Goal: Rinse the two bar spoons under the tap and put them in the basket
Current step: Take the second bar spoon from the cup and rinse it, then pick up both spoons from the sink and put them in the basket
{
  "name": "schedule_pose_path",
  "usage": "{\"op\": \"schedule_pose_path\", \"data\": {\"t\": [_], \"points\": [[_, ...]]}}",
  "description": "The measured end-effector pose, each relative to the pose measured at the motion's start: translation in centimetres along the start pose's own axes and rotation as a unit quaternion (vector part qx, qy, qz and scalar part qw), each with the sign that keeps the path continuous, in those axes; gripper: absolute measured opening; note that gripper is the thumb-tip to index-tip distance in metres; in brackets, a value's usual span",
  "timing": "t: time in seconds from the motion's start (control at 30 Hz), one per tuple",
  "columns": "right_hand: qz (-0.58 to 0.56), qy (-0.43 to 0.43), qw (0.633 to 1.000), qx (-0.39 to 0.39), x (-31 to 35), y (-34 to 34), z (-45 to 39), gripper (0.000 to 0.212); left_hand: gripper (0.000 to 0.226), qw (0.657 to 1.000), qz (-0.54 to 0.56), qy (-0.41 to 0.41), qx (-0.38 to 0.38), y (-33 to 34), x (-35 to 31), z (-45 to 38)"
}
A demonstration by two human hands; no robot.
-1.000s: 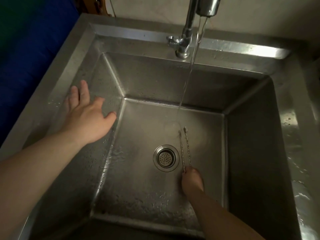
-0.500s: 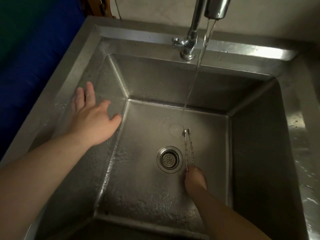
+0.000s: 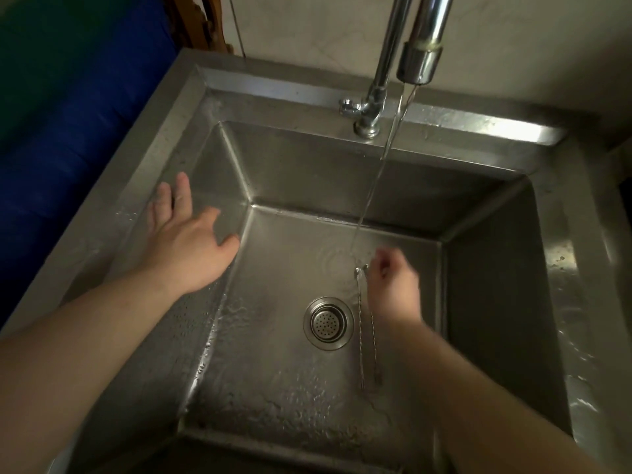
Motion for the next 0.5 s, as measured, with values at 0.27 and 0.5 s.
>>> {"op": "schedule_pose_path", "data": {"t": [0.27,0.5], "points": [[-0.030,-0.313,0.948,0.046,17.2,-8.4,-9.4,0.065,0.069,1.000,-0.008,0.001,0.006,0.2,0.3,-0.1],[0.048,-0.309,0.940,0.136,17.5,-7.1,-10.3,0.074,0.071,1.000,-0.004,0.006,0.004,0.4,0.6,-0.3]]}}
Point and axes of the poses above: each hand's wrist, its own z-axis away from the middle knuckle, its own y-axis out of the palm, x = y × z, the point moved 7 cm from there along -z, towards the middle knuckle, and after that the axes turned 11 degrees about z, right-handed, at the moved point
